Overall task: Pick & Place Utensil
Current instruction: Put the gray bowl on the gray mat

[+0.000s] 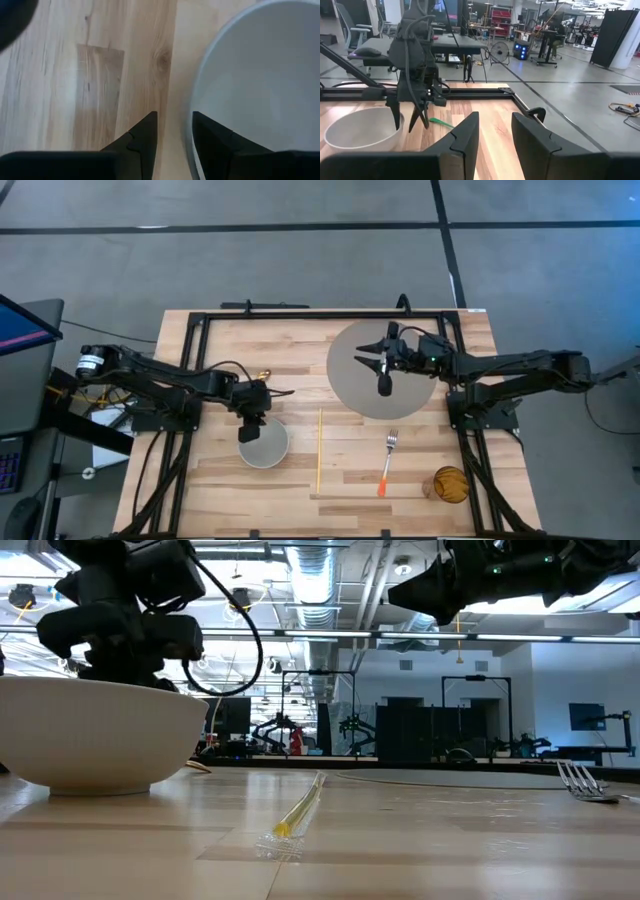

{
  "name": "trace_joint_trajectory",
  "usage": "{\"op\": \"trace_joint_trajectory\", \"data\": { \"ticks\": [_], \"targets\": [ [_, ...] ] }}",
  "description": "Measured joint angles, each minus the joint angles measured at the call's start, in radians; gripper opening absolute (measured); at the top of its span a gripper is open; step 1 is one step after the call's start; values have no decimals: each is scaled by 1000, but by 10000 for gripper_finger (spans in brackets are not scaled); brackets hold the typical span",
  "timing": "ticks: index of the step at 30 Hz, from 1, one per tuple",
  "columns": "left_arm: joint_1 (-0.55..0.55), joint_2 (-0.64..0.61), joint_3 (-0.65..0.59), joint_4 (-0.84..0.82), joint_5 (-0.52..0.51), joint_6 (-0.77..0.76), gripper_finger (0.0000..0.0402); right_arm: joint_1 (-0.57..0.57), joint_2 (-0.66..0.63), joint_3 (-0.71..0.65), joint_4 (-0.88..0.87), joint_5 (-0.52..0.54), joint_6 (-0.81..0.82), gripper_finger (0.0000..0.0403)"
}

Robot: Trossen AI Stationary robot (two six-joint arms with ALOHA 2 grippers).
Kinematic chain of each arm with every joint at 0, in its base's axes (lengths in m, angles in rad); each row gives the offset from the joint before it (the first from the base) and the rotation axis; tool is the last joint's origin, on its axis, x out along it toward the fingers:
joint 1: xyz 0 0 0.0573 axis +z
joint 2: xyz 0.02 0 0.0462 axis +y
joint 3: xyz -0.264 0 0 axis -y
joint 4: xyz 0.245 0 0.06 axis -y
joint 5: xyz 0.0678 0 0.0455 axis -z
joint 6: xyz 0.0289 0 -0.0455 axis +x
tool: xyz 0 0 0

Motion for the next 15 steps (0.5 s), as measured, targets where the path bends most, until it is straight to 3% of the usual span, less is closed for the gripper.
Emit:
{"op": "trace_joint_trajectory", "data": {
  "ticks": [4, 9, 15],
  "targets": [
    [0, -4, 0, 4, 0, 30, 93, 0, 0, 0, 4, 0, 0, 109],
    [12, -50, 0, 13, -7, 37, 15, 0, 0, 0, 4, 0, -6, 109],
    [58, -123, 0, 62, -12, -23, 15, 12, 1, 0, 11, 0, -98, 111]
  ]
}}
